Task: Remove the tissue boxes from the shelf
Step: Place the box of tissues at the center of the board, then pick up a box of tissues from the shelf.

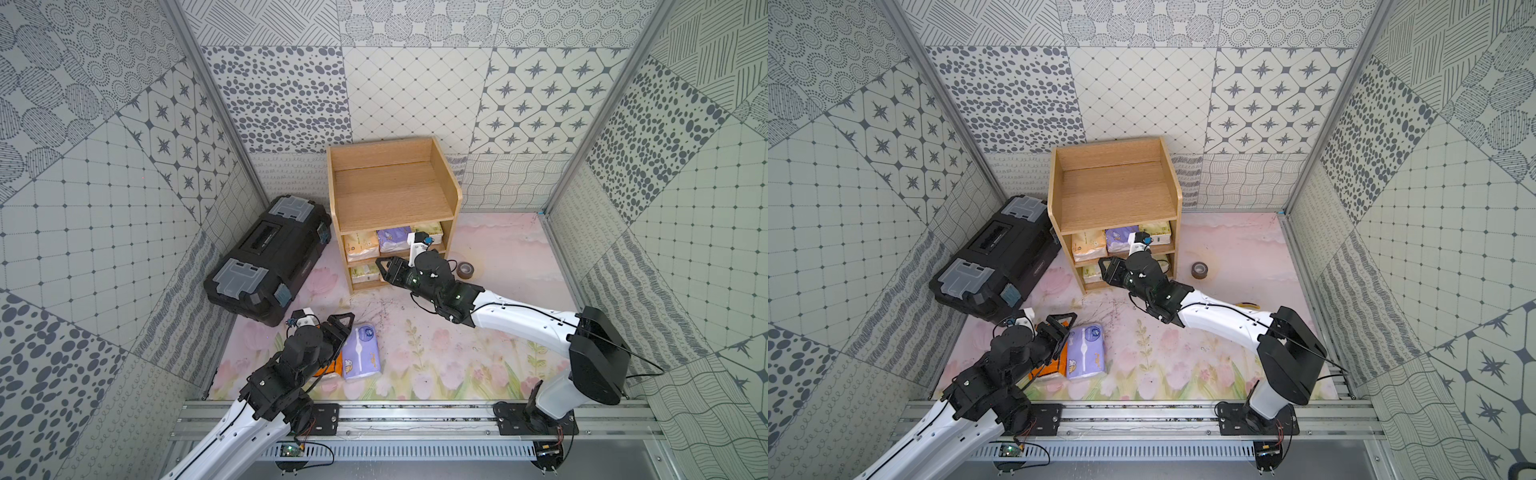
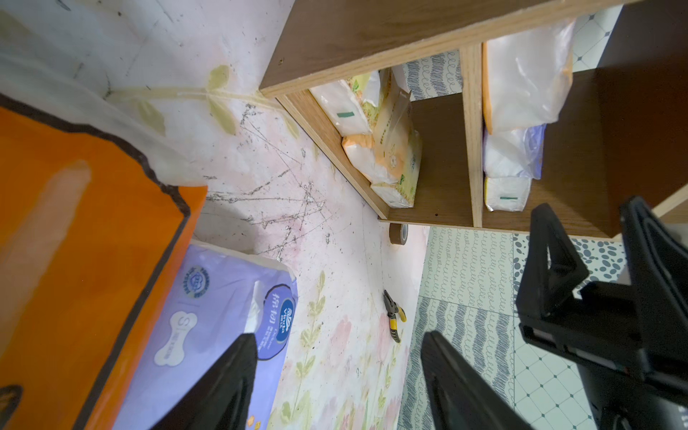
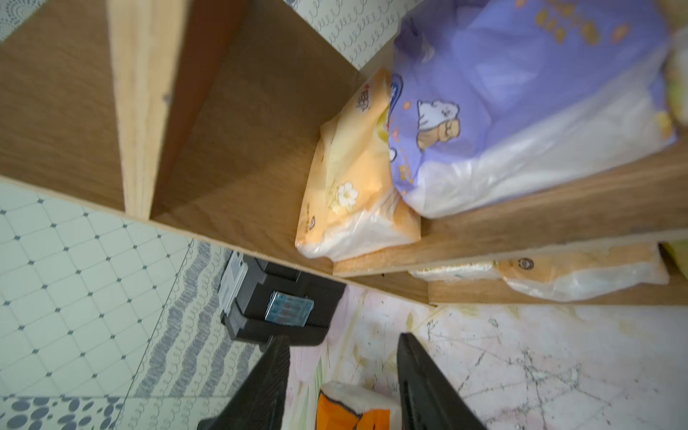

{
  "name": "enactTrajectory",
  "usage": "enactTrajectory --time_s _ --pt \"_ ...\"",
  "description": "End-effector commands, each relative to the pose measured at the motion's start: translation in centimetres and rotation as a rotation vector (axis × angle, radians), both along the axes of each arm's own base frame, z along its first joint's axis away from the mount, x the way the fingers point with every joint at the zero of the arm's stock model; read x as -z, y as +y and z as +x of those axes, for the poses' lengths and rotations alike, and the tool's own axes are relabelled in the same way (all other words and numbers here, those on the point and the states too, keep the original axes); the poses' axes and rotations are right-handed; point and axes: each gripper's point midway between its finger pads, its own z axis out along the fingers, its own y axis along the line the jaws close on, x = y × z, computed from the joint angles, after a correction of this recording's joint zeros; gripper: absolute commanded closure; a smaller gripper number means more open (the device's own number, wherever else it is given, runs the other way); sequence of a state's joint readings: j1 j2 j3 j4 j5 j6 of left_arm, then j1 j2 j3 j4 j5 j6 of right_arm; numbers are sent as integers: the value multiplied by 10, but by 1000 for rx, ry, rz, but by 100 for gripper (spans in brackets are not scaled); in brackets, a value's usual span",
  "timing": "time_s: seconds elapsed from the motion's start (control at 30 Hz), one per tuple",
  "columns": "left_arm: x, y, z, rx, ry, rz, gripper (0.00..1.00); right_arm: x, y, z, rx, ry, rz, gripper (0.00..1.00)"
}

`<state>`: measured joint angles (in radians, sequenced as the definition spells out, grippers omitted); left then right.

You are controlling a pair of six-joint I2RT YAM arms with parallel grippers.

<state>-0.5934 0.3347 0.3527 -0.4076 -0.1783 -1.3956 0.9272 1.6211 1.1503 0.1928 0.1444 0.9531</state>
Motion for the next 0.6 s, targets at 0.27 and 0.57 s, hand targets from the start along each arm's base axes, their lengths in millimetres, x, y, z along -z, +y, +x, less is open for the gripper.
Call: enactTrajectory --time_s 0.27,0.57 --pt "-8 3 1 -22 -42 -24 30 2 14 42 127 -55 -25 57" --pt "-12 5 0 -24 -49 -27 30 -1 17 52 163 -78 -44 51"
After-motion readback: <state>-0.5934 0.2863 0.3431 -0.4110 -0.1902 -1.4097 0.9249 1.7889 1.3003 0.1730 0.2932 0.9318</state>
